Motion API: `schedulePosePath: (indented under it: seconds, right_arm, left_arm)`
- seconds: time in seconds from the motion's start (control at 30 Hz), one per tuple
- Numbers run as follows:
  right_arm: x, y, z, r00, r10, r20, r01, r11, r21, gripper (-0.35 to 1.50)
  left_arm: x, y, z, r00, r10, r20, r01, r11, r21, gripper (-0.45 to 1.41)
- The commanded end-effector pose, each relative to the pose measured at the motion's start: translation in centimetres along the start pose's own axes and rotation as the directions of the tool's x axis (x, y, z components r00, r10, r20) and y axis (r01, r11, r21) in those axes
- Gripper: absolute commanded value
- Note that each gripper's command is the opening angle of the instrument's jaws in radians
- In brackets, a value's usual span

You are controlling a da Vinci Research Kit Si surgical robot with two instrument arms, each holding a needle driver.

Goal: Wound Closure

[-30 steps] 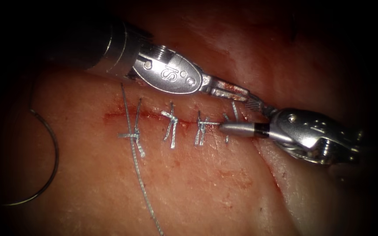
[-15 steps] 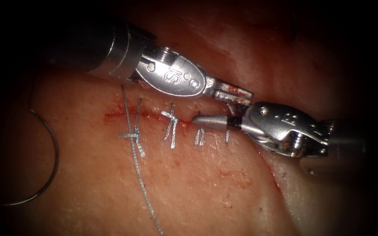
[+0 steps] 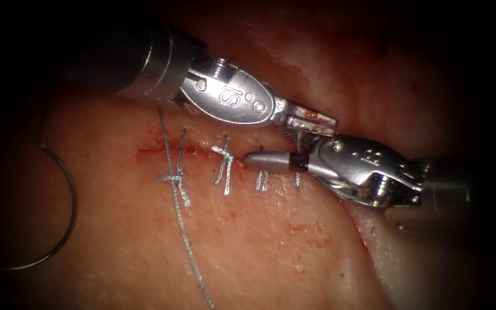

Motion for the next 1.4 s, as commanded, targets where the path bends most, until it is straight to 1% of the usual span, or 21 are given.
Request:
schedulePosePath:
  seconds: [0.03, 0.53, 0.67, 0.77, 0.97, 1.03, 1.07, 1.13, 1.17, 1.2, 1.23, 1.4]
  right_arm:
    - [-0.05, 0.0, 0.08, 1.0, 0.0, -0.001, 0.0, 1.0, 0.002, 1.33]
    - [-0.12, 0.04, 0.12, 1.0, 0.011, -0.005, -0.011, 1.0, 0.003, 1.33]
    - [-0.14, 0.05, 0.13, 1.0, 0.026, -0.005, -0.026, 1.0, 0.004, 1.4]
    - [-0.15, 0.04, 0.11, 0.999, 0.031, -0.005, -0.031, 0.999, 0.006, 1.41]
    - [-0.15, 0.04, 0.12, 0.999, 0.031, -0.005, -0.031, 0.999, 0.005, 1.41]
    - [-0.14, 0.05, 0.13, 0.999, 0.032, -0.005, -0.032, 0.999, 0.005, 1.33]
    - [-0.14, 0.05, 0.13, 0.999, 0.032, -0.005, -0.032, 0.999, 0.005, 1.33]
    - [-0.14, 0.05, 0.11, 0.999, 0.032, -0.004, -0.032, 0.999, 0.006, 1.2]
    - [-0.13, 0.05, 0.09, 0.999, 0.033, -0.001, -0.033, 0.999, 0.007, 0.86]
    - [-0.13, 0.05, 0.06, 0.999, 0.039, -0.004, -0.039, 0.999, 0.004, 0.12]
    - [-0.13, 0.06, 0.05, 0.999, 0.033, -0.008, -0.033, 0.999, 0.003, -0.35]
    - [-0.13, 0.08, 0.02, 1.0, 0.026, -0.016, -0.026, 1.0, 0.007, -0.35]
  left_arm:
    - [-0.03, -0.01, 0.07, 1.0, 0.003, -0.002, -0.003, 1.0, -0.001, -0.45]
    - [0.03, 0.01, 0.07, 1.0, 0.0, -0.008, 0.0, 1.0, -0.008, -0.45]
    - [0.02, 0.0, 0.05, 1.0, 0.0, -0.009, 0.0, 1.0, -0.009, -0.45]
    - [0.01, -0.02, 0.02, 1.0, -0.001, -0.011, 0.001, 1.0, -0.011, -0.45]
    - [0.01, -0.04, 0.01, 1.0, -0.001, -0.013, 0.001, 1.0, -0.01, -0.45]
    - [0.03, -0.02, 0.03, 1.0, -0.002, -0.013, 0.002, 1.0, -0.009, -0.45]
    - [0.03, -0.02, 0.03, 1.0, -0.002, -0.013, 0.002, 1.0, -0.009, -0.45]
    - [0.03, -0.02, 0.03, 1.0, -0.002, -0.012, 0.002, 1.0, -0.008, -0.45]
    - [0.03, -0.02, 0.03, 1.0, -0.002, -0.012, 0.002, 1.0, -0.008, -0.45]
    - [0.03, -0.02, 0.03, 1.0, -0.002, -0.012, 0.002, 1.0, -0.008, -0.45]
    - [0.03, -0.02, 0.03, 1.0, -0.002, -0.012, 0.002, 1.0, -0.008, -0.45]
    - [0.03, -0.03, 0.03, 1.0, -0.003, -0.013, 0.002, 1.0, -0.009, -0.45]
